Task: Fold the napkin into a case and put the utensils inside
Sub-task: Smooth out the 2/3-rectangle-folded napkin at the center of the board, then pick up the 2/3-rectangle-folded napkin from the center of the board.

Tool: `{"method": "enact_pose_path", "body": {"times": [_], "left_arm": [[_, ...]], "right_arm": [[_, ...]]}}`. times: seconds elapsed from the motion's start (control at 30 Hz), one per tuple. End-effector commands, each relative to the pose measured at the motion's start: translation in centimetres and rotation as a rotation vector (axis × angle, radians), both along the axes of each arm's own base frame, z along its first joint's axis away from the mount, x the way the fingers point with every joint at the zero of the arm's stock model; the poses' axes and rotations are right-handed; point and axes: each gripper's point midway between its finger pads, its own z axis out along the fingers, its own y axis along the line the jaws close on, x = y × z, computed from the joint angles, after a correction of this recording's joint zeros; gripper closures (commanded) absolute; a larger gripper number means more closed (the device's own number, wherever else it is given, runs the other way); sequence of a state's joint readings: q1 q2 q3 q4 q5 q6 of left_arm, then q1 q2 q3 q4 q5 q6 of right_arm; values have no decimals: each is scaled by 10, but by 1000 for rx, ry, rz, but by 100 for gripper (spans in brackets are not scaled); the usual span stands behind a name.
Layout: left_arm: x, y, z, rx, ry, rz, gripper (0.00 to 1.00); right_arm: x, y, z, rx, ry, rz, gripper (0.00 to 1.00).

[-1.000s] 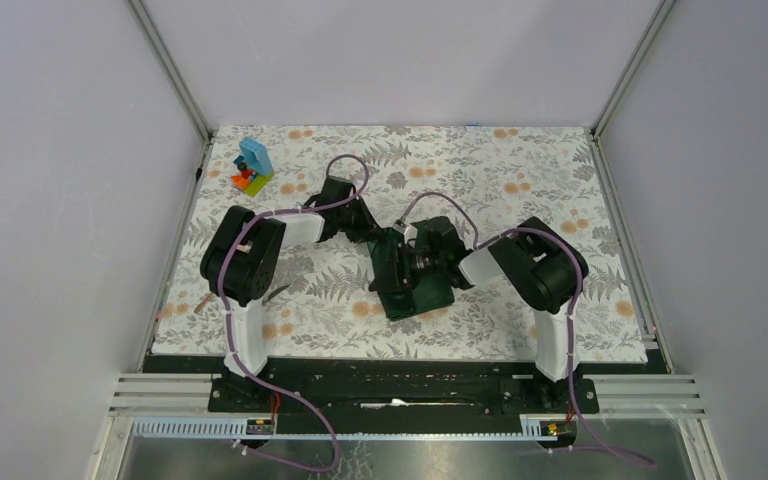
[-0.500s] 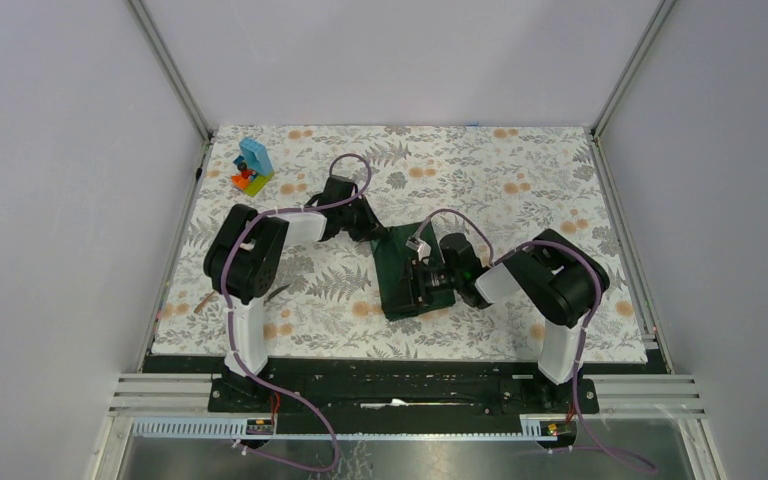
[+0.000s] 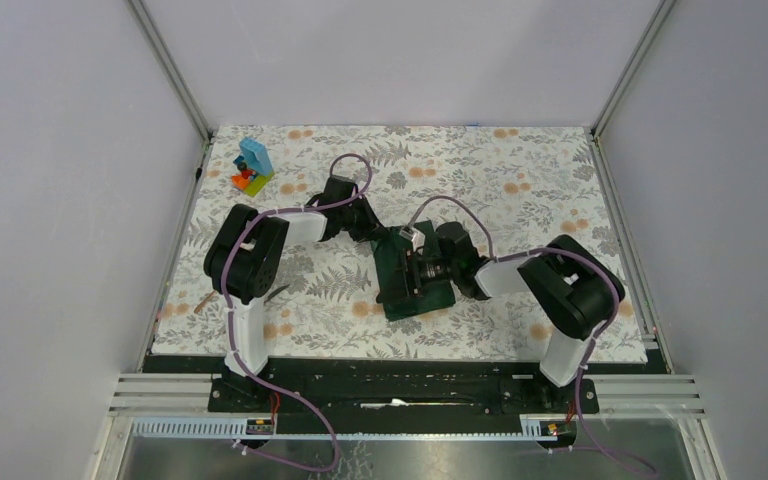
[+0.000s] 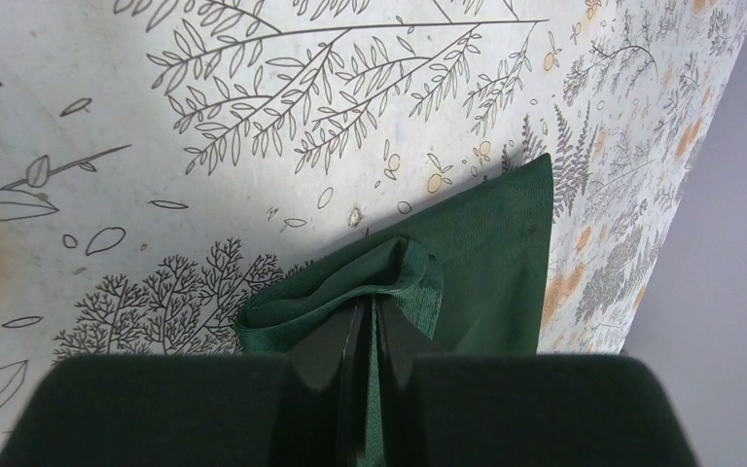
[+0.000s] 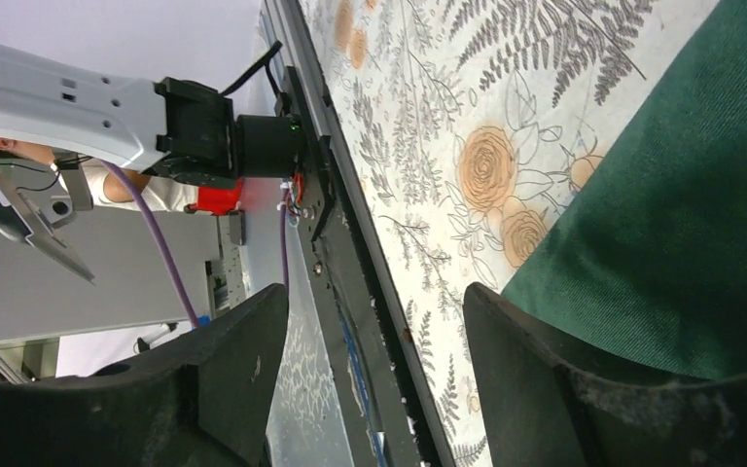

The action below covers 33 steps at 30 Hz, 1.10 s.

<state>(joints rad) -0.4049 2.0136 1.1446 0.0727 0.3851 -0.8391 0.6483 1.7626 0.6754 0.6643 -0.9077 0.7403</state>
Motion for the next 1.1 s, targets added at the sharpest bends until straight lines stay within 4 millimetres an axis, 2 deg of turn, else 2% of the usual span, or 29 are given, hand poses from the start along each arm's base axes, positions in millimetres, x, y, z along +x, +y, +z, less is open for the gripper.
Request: {"method": "enact_pose_path", "body": {"times": [0.0,0.13,0.23,0.27,0.33,0.4,0.5,0.6,0.67,0.77,0.87,1.0,1.07], "left_arm": [[0,9,-17,65,15,14,89],[1,5,-9,47,2,-8,88],[0,-1,2,21,-10,-46,82],[-1,-2,10,10,-23,-57,77],[-3,-3,31,-10,-66,-72,66],[-6,-4,63,-34,-125,-94,57],[-15,-2,97,-42,-179,-134,43],[-30,0,126,-55,-227,-177,30],[-42,3,139,-67,-242,-200,24],[-66,7,151,-82,-255,-232,19],[-92,13,149,-58,-254,-274,18],[-129,18,138,-10,-269,-329,17],[-147,12,131,1,-277,-363,16]], "right_arm": [[-20,8,-21,-6,52,33,27],[-33,11,-30,-14,88,35,28],[-25,6,-17,-55,63,9,27],[-20,2,-11,-87,36,-4,27],[-11,-22,-6,-229,-23,-64,21],[1,-50,1,-342,-83,-149,14],[20,-105,6,-476,-91,-309,10],[41,-159,-7,-607,-17,-473,10],[47,-179,-17,-624,64,-517,10],[57,-187,-28,-601,104,-531,13],[56,-173,-33,-522,137,-479,23],[54,-169,-45,-497,149,-466,38],[50,-171,-51,-509,146,-465,43]]}}
